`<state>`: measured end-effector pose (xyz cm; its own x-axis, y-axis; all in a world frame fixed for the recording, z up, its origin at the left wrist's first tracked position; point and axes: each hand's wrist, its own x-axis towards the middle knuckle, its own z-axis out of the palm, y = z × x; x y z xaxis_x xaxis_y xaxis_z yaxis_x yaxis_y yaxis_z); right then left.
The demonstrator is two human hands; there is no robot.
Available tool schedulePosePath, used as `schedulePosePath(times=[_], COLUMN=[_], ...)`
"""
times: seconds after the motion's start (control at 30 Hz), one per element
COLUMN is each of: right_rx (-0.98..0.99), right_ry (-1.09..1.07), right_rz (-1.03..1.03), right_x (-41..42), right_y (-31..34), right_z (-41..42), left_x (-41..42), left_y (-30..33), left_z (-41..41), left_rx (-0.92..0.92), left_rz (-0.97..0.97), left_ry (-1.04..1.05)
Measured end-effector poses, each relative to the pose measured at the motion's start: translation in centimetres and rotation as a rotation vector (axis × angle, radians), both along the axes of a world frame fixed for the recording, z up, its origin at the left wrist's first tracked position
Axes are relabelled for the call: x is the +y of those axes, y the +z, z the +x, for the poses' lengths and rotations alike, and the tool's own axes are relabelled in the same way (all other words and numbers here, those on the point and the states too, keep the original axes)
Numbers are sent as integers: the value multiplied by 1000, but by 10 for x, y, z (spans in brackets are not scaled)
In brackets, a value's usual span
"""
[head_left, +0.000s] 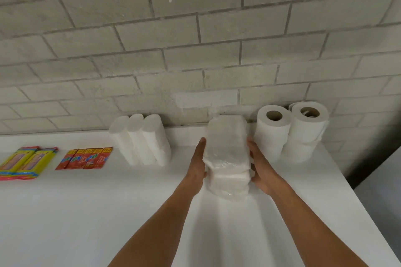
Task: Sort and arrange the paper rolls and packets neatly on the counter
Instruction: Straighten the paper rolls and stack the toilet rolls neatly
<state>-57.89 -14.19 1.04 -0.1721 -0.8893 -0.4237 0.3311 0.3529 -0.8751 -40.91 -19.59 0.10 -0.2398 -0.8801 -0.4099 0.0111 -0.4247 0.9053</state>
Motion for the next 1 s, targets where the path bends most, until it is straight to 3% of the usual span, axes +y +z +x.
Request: schedulePosePath(times=[0.47, 1.0], right_rx=[-91, -111], right_ry=[-37, 72], right_rz=[-27, -16], right_x=[-8, -25], right_y=[-22, -27], right_z=[15, 51], left_x=[7, -6], left_y=[-4, -8], left_z=[-6, 32], left_rx=[163, 148], left_rz=[110, 86], left_ry=[-40, -14])
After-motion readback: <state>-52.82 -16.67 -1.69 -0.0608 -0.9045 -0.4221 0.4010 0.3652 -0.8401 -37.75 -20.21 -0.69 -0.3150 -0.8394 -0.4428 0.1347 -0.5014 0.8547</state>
